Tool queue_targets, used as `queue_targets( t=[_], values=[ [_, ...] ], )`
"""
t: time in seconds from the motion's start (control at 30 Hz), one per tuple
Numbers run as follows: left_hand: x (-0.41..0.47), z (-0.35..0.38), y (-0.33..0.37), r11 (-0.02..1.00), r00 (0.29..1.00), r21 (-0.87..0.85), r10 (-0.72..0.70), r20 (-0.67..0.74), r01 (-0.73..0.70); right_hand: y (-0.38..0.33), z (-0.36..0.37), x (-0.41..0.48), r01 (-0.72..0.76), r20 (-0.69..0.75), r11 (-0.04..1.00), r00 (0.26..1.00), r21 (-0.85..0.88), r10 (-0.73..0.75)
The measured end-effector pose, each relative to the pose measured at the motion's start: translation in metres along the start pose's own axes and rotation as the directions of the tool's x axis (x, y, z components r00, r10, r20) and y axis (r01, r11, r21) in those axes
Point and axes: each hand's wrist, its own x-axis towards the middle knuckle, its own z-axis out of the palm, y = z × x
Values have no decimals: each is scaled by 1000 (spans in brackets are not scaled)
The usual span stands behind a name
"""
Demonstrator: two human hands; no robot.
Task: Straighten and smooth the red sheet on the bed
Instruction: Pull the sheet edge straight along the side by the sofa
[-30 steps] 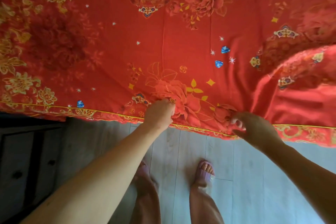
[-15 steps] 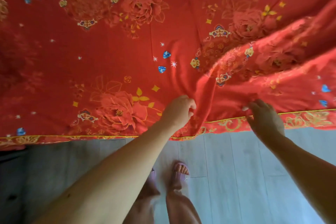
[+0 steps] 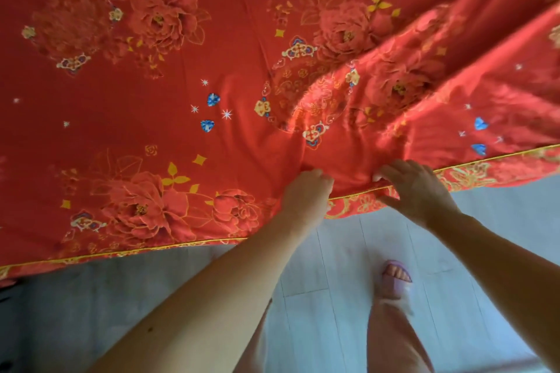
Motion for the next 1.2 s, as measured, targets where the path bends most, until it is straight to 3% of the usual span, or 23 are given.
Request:
queue_targets(
  t=[0.13, 0.2, 0.33, 0.43, 0.5, 0.63, 0.77, 1.0, 1.1, 1.2],
  values=[
    [11, 2, 25, 975, 985, 163, -164, 52, 154, 94, -16, -19, -153, -93, 985, 985, -85, 145],
    [14, 2, 37, 948, 971, 233, -236, 47, 219, 134, -27, -26, -181, -54, 971, 983, -158, 175],
    [13, 7, 67, 869, 914, 289, -401, -67, 402, 175, -49, -17, -100, 47, 980, 993, -170, 110],
    [12, 16, 86, 825, 839, 167, -514, -179, 540, 185, -52, -2, -6, 71, 983, 997, -184, 19],
    [14, 25, 101, 793, 788, 108, -561, -252, 599, 193, -53, 1, 124, 126, 944, 988, -305, -90],
    [22, 41, 116, 788, 784, 155, -528, -327, 596, 208, -60, -2, 289, 227, 874, 950, -391, -213],
    [24, 48, 144, 838, 836, 171, -453, -309, 518, 228, -76, -25, 330, 388, 826, 910, -458, -149],
    [20, 54, 140, 856, 836, 134, -435, -334, 499, 242, -66, -33, 193, 261, 921, 960, -340, -104],
    [25, 53, 138, 871, 852, 74, -453, -264, 486, 253, -65, -37, 134, 177, 984, 978, -118, -112],
    [34, 52, 144, 896, 861, -50, -438, -258, 441, 269, -66, -41, 7, 75, 999, 997, 49, -11]
  ],
)
